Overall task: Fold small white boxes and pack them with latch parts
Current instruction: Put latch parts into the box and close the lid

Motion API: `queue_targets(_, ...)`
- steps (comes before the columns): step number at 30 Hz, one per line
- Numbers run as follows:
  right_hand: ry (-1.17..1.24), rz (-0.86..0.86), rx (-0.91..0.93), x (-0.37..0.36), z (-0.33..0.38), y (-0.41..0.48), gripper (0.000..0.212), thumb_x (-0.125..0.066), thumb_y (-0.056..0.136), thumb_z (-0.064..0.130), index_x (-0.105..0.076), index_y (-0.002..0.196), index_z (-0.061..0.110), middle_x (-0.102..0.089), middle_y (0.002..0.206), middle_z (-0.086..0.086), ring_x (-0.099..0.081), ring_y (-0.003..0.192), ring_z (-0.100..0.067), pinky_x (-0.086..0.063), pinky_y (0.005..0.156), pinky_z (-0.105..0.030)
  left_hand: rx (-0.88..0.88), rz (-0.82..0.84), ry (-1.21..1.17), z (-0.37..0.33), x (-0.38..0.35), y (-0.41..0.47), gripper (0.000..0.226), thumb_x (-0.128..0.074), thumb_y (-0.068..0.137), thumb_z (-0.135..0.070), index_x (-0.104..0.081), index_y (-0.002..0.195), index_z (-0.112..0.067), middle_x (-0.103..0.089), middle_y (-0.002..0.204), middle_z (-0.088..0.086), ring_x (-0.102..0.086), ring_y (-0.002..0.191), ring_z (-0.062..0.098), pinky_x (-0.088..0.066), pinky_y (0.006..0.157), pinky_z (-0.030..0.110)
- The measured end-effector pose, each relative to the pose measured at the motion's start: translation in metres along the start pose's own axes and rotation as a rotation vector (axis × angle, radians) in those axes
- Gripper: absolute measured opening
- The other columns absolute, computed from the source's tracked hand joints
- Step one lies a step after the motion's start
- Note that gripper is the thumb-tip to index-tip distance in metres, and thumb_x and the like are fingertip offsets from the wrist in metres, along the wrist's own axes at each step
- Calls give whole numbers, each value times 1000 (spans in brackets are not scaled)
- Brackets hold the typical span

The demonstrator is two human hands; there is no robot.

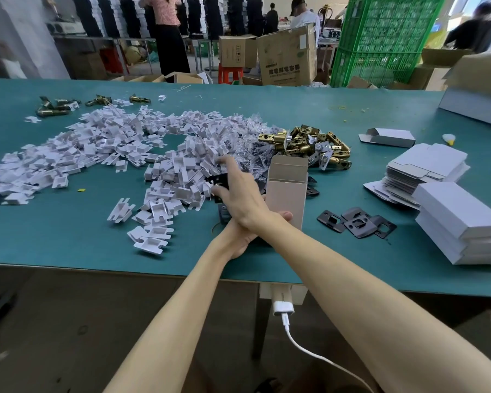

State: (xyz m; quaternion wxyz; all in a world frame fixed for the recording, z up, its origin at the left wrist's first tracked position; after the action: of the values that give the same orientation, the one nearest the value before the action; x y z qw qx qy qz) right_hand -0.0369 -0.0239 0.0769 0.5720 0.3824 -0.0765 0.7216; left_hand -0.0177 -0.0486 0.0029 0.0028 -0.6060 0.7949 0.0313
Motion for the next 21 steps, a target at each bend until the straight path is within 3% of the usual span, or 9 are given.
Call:
queue_targets(1, 94, -34, -14, 6, 1, -1, 51, -69, 96, 14, -43, 139, 19, -61, 77, -6, -57, 70, -23, -48, 74, -38, -14, -7, 21, -2, -1, 0, 31, -73, 92, 6, -72, 85, -25, -72, 80, -8, -65, 79, 2, -54, 76, 21)
queue_targets(2, 164, -53, -33, 12, 3, -2, 53, -70, 96, 14, -44, 141, 20, -63, 78, -7, -58, 70, -22, -47, 74, -35, -15, -28, 43, -2, 0, 0, 25, -74, 91, 3, -69, 87, -21, -70, 79, -9, -64, 81, 4, -52, 79, 22)
queue_targets(4, 266, -55, -69, 24, 10, -2, 33, -71, 96, 14, -58, 126, 10, -72, 90, -11, -68, 78, -20, -55, 81, -32, -32, -70, 68, -3, 2, 2, 12, -70, 94, 2, -67, 102, -6, -72, 95, 6, -64, 96, 12, -52, 87, 32)
queue_targets(6, 351, -64, -92, 38, 13, 1, 20, -71, 96, 15, -66, 110, 2, -74, 91, -9, -72, 77, -17, -60, 78, -32, -53, -80, 80, -6, 1, 3, 19, -70, 93, 2, -70, 110, -8, -76, 106, 5, -66, 103, 10, -55, 93, 31)
queue_targets(8, 446, -82, -86, 57, 16, 3, 28, -75, 92, 15, -66, 113, 0, -74, 96, -10, -73, 82, -18, -59, 76, -28, -53, -70, 39, -8, -1, 2, 24, -76, 90, -2, -73, 110, -14, -78, 104, -2, -69, 101, 6, -55, 89, 24)
queue_targets(10, 491, -83, -92, 78, 15, 4, 49, -82, 85, 13, -59, 127, 0, -71, 109, -10, -72, 97, -21, -59, 89, -31, -33, -47, -30, -9, -3, 2, 28, -80, 88, -8, -73, 114, -12, -79, 107, 1, -72, 99, 9, -55, 82, 21)
queue_targets(12, 431, -111, -74, 103, 11, 4, 54, -85, 81, 11, -59, 129, 2, -71, 108, -7, -71, 100, -20, -58, 90, -29, -15, -48, -85, -7, -2, 3, 34, -80, 88, -8, -71, 121, -10, -79, 112, 6, -73, 100, 13, -58, 80, 23)
queue_targets(16, 269, -187, -14, 146, -3, -1, 20, -76, 91, 15, -72, 110, 8, -75, 91, -4, -73, 76, -17, -54, 63, -24, -19, -27, -116, -9, -5, 4, 39, -81, 86, -11, -71, 124, -13, -78, 116, 7, -73, 105, 17, -59, 82, 26)
queue_targets(21, -86, -190, -34, 172, -20, -6, 13, -80, 88, 26, -77, 93, 14, -70, 74, 0, -60, 62, -10, -44, 56, -17, -26, -30, -129, -8, -4, 3, 43, -87, 76, -25, -74, 116, -20, -78, 115, 4, -74, 103, 14, -59, 81, 24)
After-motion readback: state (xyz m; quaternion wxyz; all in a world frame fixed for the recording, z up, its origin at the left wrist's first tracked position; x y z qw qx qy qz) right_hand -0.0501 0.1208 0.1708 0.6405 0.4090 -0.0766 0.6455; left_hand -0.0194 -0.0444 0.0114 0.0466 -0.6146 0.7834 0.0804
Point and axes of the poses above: each hand's wrist, its own y-axis towards the middle knuckle, its own x-axis out of the back of the hand, z = x × y, the point moved 4 cm from there along y, towards the middle knuckle
